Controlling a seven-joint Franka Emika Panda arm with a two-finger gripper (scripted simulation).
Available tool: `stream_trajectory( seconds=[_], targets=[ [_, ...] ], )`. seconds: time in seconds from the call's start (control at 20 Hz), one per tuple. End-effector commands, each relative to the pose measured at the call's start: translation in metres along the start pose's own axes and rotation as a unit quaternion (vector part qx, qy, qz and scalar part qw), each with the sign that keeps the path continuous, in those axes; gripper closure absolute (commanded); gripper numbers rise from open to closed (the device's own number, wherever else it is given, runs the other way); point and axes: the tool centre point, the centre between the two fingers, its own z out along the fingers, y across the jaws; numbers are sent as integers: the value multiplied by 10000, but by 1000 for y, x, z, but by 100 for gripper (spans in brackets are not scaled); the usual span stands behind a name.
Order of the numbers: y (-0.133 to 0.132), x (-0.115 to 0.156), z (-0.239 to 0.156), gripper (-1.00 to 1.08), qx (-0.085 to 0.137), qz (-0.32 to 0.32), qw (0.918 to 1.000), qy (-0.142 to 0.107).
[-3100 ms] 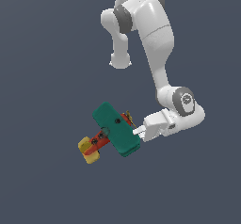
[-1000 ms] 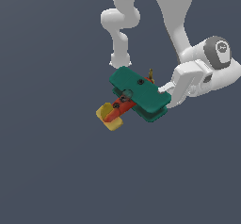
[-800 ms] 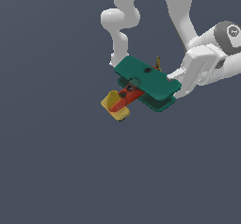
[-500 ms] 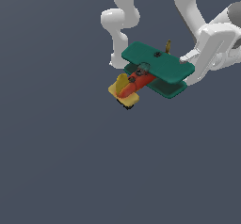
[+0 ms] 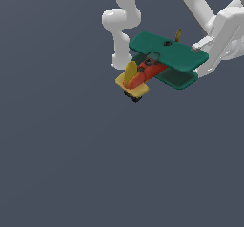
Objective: Pick up the object and move it to a goal position.
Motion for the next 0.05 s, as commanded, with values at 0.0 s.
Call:
stream_trajectory(
  seconds=[0.0],
  targets=[
    [2, 0, 0, 108, -8, 18, 10000, -6]
  ],
)
